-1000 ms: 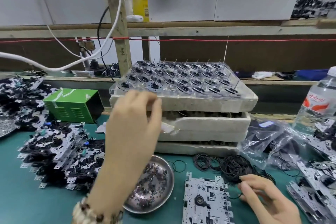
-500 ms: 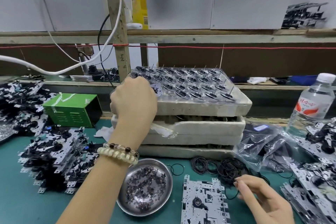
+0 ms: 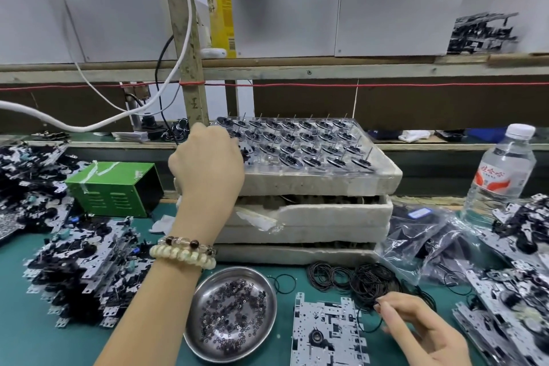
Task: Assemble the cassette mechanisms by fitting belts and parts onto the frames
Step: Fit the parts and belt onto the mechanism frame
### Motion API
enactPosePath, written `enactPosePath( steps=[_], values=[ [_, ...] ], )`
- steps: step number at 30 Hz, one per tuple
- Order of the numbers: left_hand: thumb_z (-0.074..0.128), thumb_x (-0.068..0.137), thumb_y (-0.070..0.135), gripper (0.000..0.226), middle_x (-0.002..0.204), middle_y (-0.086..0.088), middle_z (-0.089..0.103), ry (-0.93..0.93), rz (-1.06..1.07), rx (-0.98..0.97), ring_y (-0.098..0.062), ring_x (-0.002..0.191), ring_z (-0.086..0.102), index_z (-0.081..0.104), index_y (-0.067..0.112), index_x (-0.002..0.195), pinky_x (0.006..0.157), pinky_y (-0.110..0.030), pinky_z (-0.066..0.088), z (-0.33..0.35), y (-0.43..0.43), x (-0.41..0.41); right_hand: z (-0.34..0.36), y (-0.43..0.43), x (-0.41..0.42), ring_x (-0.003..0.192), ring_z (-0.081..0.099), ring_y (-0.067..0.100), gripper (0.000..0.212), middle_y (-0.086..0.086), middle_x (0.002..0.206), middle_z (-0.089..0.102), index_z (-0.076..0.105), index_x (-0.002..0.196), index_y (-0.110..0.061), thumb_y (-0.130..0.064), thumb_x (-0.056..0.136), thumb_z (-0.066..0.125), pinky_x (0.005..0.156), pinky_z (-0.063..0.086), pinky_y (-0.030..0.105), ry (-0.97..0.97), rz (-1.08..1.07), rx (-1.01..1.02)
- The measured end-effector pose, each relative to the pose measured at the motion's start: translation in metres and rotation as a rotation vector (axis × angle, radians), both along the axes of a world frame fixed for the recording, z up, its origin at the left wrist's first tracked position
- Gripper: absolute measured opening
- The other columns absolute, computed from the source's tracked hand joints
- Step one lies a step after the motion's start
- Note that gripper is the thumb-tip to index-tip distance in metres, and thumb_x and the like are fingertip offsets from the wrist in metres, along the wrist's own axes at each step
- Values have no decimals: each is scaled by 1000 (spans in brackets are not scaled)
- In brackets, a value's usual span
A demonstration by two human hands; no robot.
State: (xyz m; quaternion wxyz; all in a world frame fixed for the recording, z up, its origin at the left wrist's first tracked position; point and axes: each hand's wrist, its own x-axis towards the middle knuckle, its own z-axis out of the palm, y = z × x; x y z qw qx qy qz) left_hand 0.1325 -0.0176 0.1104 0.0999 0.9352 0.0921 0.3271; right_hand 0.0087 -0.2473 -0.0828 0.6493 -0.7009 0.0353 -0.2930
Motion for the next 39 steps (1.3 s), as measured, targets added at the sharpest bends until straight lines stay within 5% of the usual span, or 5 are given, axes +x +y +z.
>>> enactPosePath(
  steps=[9,20,23,29,39],
  values=[
    [41,105,39,25,98,7,59,-41,-406,-425,-11,84,54,60,23,101,71,-30,36,-3,2,-60,1,-2,0,72,63,27,23,9,82,71,74,70,-8,14,74,69,63,53,31,16,22,60],
    [52,100,42,19,59,17,58,491,-563,-769,0,52,51,62,33,87,51,-19,38,-120,-32,-118,35,15,-19,69,65,18,22,8,77,70,77,71,-7,-25,60,83,58,54,24,-25,224,483],
    [53,99,42,18,59,14,59,538,-586,-864,3,42,49,65,32,89,50,-18,36,-130,-37,-119,48,25,-25,71,64,14,55,7,80,69,74,69,-3,-50,47,92,61,51,24,-24,272,356],
    [59,99,35,20,52,1,58,609,-617,-1177,-16,34,49,69,19,93,42,-23,41,-138,-41,-116,47,41,-30,76,64,16,9,2,81,69,72,63,-22,-28,69,73,66,49,20,-65,40,-12],
    [60,99,33,24,51,-2,56,618,-677,-1261,-16,33,43,69,13,90,38,-22,38,-144,-43,-120,39,43,-32,86,60,14,21,-12,82,65,70,62,-28,-15,70,84,72,43,18,-83,-218,-388]
  ],
)
